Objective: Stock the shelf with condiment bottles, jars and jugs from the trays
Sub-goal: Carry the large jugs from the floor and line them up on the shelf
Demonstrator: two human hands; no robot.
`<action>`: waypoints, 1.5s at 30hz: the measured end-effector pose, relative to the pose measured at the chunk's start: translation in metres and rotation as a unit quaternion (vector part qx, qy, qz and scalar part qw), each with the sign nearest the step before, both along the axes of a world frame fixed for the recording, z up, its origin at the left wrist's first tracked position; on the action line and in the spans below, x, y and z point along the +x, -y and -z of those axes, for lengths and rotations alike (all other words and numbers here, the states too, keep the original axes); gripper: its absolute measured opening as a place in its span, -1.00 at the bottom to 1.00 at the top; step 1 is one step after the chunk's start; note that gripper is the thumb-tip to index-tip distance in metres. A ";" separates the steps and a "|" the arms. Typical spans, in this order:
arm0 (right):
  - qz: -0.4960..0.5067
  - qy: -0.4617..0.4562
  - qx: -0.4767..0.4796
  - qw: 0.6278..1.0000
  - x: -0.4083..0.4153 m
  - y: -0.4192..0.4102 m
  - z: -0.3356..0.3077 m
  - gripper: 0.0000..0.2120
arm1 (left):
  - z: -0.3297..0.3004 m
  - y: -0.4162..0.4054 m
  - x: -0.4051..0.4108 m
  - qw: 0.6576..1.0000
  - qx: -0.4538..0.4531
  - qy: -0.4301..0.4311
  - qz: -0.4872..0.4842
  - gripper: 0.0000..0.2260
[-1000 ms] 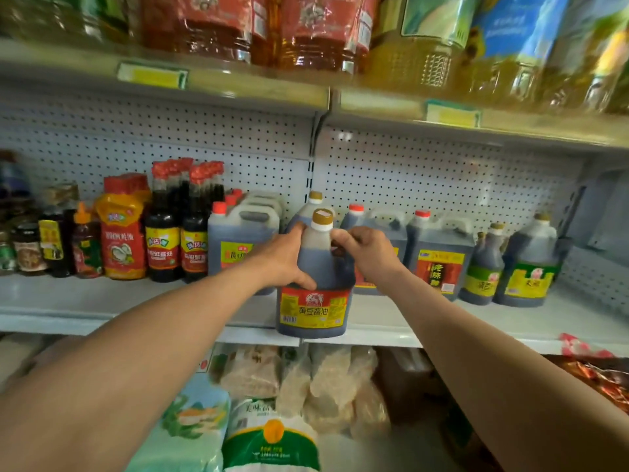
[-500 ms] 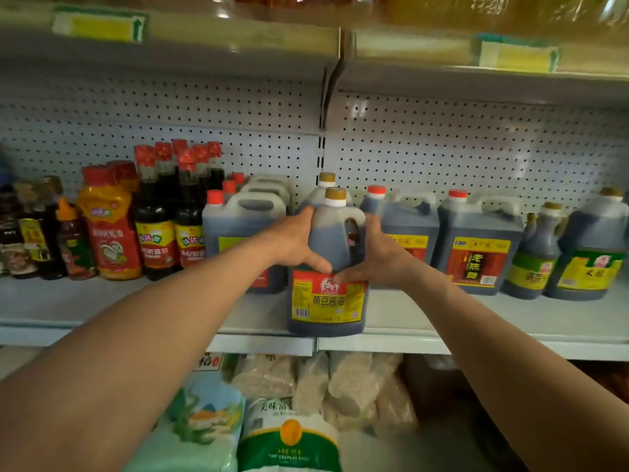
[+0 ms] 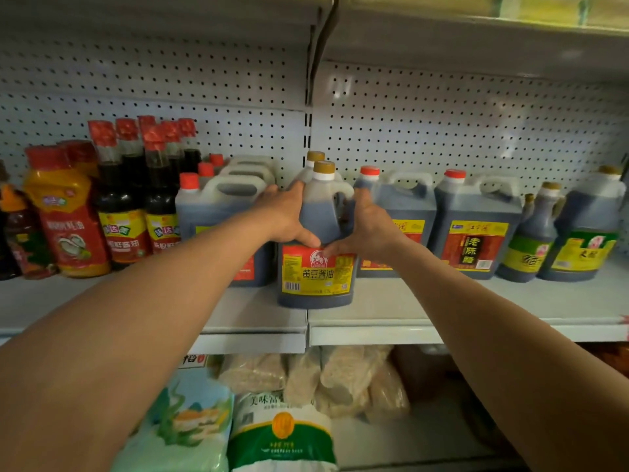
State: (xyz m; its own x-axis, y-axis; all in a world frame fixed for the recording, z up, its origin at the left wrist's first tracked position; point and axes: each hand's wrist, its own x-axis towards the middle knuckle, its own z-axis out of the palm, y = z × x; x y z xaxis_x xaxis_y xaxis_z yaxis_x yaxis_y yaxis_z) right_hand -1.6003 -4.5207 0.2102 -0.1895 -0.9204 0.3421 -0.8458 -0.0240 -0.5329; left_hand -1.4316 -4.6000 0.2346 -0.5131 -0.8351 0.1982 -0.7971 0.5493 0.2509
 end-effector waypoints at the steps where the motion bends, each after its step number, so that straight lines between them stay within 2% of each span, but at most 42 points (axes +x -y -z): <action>1: 0.000 -0.001 0.001 1.000 0.000 0.001 -0.001 -0.05 | 0.001 0.002 -0.001 1.000 -0.003 -0.002 -0.001 0.03; 14: 0.050 0.024 0.005 0.998 0.007 0.004 0.009 -0.08 | 0.004 0.006 -0.006 0.999 -0.028 0.016 -0.022 -0.04; 17: 0.084 0.004 0.003 0.996 0.019 -0.008 0.014 -0.09 | 0.019 -0.012 0.003 0.997 -0.069 -0.040 -0.016 -0.09; 19: 0.120 0.029 0.016 0.992 0.025 -0.021 0.023 -0.16 | 0.039 -0.029 0.016 0.991 -0.080 -0.108 -0.010 -0.13; 21: 0.153 0.065 0.014 0.986 0.031 -0.038 0.038 -0.21 | 0.063 -0.046 0.037 0.982 -0.067 -0.176 -0.012 -0.16; 23: 0.166 0.059 -0.012 0.984 0.036 -0.056 0.054 -0.21 | 0.088 -0.059 0.061 0.975 -0.049 -0.215 -0.016 -0.18; 25: 0.166 0.024 -0.021 0.986 0.044 -0.071 0.067 -0.19 | 0.110 -0.070 0.084 0.977 -0.043 -0.207 -0.037 -0.20; 29: 0.123 -0.130 0.003 0.984 0.072 -0.089 0.085 -0.22 | 0.143 -0.090 0.123 0.977 -0.021 -0.184 -0.102 -0.25; 31: 0.087 -0.174 0.012 0.981 0.088 -0.094 0.096 -0.22 | 0.156 -0.100 0.138 0.979 -0.010 -0.163 -0.118 -0.26; 38: -0.013 -0.177 0.105 0.978 0.136 -0.114 0.151 -0.24 | 0.203 -0.128 0.182 0.980 0.044 -0.129 -0.147 -0.32; 41: -0.019 -0.200 0.148 0.968 0.151 -0.121 0.174 -0.24 | 0.227 -0.134 0.198 0.978 0.069 -0.113 -0.162 -0.30; 45: -0.025 -0.216 0.152 0.964 0.167 -0.122 0.195 -0.28 | 0.262 -0.139 0.218 0.975 0.097 -0.087 -0.181 -0.30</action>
State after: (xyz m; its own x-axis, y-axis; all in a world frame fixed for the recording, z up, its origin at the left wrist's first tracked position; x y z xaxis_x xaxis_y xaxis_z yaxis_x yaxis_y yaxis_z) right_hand -1.4333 -4.3991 0.0148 -0.0430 -0.9949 0.0917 -0.9924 0.0320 -0.1189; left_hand -1.2138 -4.4610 -0.0270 -0.1507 -0.9856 0.0766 -0.8658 0.1690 0.4710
